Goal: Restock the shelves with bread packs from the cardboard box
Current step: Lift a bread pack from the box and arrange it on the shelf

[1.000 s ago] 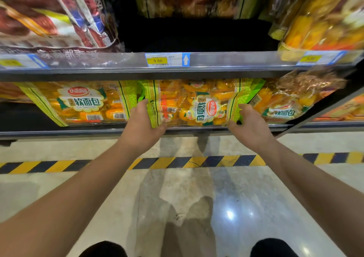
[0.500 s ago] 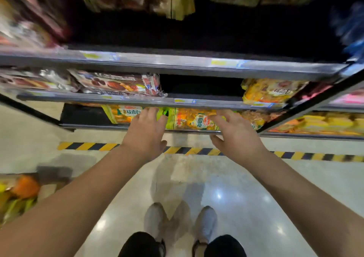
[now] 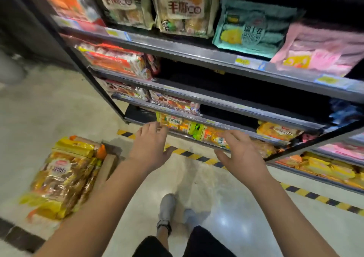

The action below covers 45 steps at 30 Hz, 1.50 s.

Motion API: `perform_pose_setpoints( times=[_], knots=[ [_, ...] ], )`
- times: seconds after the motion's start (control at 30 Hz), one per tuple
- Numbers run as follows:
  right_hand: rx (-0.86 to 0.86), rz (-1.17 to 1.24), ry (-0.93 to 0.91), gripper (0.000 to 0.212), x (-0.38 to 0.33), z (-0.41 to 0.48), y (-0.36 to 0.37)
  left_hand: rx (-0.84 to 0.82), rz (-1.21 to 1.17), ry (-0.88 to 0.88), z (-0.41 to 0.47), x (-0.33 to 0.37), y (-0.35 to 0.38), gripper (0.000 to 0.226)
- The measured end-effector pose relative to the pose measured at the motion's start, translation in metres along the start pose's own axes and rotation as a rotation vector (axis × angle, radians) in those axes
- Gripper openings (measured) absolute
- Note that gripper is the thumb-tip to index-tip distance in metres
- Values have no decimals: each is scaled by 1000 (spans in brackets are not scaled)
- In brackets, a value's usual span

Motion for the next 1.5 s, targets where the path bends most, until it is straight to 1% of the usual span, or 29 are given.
perform_pose_setpoints(
  times=[0.13,0.23,0.37,0.5,0.7,0.8,0.93,1.1,1.3,1.5],
  knots=[
    [-99,-10,-159,47,-49,13,14,-4,-110,-128,-36,-36,17,63],
    [-138,-44,-297,48,-91,26,28,27,-159,-246,-65,-71,27,65],
    [-270,-133,-454,52,-156,40,46,80,-216,-420,-112,-119,47,64],
    [-310,-202,-624,52,-227,40,56,89,-303,-560,-157,-160,61,65],
    [-384,-276,-784,51,-327,34,84,57,-426,-696,-208,-223,95,65],
    [-424,-301,-837,52,-376,32,102,50,-466,-742,-227,-261,115,61],
    [-458,-340,-878,51,-434,38,135,51,-519,-791,-247,-317,138,64],
    [-477,-394,-884,53,-495,50,170,21,-551,-801,-262,-377,159,68],
    [-522,-475,-859,54,-548,71,205,-17,-590,-803,-267,-437,188,64],
    [-594,-477,-853,51,-578,109,233,-58,-684,-838,-253,-475,208,65]
  ],
)
Point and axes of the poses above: each hand's wrist, its own z-axis towards the middle knuckle, its own y-axis out of the palm, x = y × z, the point moved 6 cm from there along z, towards the middle knuckle, and after that the axes turned 11 degrees about -x, right-handed, at the moved point
